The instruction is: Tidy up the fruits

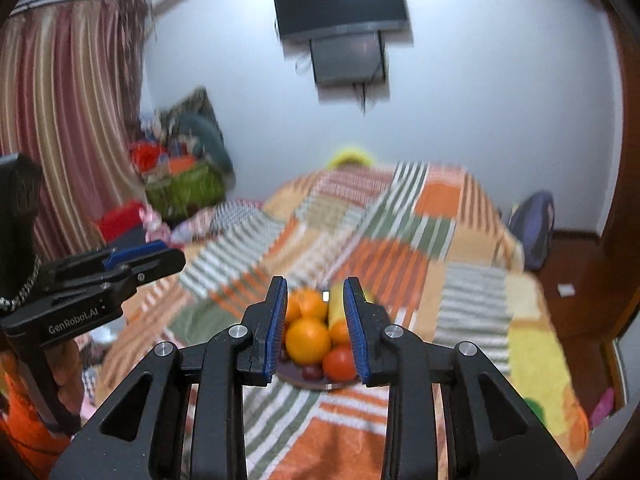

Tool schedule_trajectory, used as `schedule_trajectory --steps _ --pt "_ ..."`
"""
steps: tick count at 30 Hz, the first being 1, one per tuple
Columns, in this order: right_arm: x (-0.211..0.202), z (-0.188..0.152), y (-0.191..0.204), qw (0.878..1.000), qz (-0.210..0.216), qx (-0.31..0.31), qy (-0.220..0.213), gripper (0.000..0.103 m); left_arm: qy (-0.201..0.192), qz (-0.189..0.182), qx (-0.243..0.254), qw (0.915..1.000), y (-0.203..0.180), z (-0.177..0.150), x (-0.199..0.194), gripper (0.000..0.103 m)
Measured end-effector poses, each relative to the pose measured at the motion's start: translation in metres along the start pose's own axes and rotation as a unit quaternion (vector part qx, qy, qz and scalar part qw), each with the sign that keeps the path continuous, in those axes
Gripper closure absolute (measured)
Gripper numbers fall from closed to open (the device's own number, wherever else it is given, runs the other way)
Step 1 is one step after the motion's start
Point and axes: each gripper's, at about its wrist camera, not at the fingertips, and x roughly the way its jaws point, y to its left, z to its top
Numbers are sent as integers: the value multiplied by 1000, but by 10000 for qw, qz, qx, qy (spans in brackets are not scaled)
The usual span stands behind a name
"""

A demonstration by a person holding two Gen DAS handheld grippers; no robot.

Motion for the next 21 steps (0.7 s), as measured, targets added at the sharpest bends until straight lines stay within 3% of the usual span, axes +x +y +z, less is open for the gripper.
schedule_trajectory --steps 5,8,13,17,21 --pt "-36 13 11 9982 -55 -29 -592 76 -483 22 30 9988 -12 13 -37 71" --pt "-48 15 18 9964 -76 -41 -839 75 -736 74 80 9972 -20 16 -55 61" --pt "-57 13 24 9939 -176 -81 -1088 53 -998 147 166 9948 -31 15 -74 41" --pt "-61 13 25 9922 -258 -86 -1219 43 -1161 237 232 9927 -36 13 -85 37" --pt "-64 12 27 9906 -352 -114 -1314 33 -1240 255 171 9918 -36 12 -93 23"
